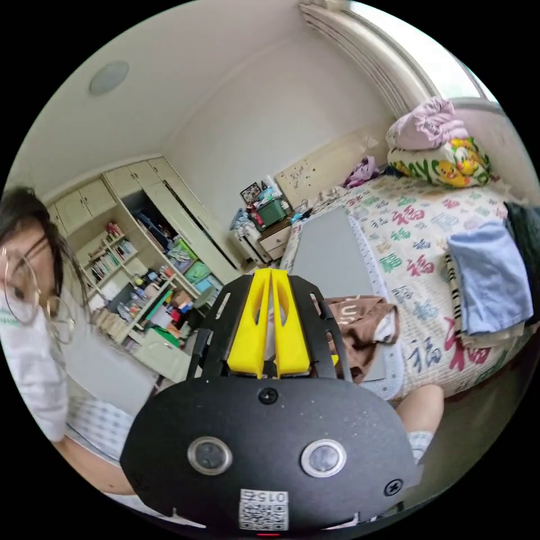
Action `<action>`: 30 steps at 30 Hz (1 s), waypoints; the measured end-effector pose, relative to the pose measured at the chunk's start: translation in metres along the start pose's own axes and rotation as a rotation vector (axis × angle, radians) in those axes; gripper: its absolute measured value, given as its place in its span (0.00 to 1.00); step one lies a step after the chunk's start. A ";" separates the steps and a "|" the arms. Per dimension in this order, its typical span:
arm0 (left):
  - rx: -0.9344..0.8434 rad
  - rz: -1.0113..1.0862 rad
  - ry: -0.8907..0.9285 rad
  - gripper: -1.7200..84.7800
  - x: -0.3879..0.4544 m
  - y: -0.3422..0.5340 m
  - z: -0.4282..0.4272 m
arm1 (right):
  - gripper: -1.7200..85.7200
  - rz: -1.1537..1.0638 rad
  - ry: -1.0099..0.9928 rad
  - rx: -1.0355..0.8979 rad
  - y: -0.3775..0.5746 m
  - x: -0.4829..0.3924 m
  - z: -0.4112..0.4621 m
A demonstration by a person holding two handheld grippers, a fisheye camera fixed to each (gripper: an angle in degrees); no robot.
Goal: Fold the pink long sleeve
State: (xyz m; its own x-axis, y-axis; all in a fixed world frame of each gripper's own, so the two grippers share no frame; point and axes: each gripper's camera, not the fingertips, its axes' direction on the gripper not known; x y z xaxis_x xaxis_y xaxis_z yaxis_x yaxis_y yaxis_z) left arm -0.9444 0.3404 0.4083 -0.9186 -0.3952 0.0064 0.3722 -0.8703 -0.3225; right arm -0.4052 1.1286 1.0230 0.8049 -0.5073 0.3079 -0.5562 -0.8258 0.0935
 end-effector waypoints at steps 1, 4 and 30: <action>-0.021 0.021 -0.007 0.22 0.002 -0.002 0.008 | 0.01 -0.028 0.028 0.006 0.003 0.001 0.000; -0.102 0.080 -0.057 0.17 0.005 -0.007 0.042 | 0.01 -0.218 0.078 -0.007 0.021 0.005 0.001; 0.196 0.178 0.186 0.14 -0.078 -0.113 -0.087 | 0.14 0.212 0.050 -0.598 0.067 0.347 0.208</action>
State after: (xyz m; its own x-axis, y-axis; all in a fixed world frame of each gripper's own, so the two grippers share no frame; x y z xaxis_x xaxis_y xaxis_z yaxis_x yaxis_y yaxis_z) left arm -0.9265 0.4950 0.3622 -0.8387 -0.5015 -0.2124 0.5310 -0.8396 -0.1147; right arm -0.1196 0.8463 0.9396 0.6621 -0.6205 0.4203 -0.7333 -0.4207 0.5341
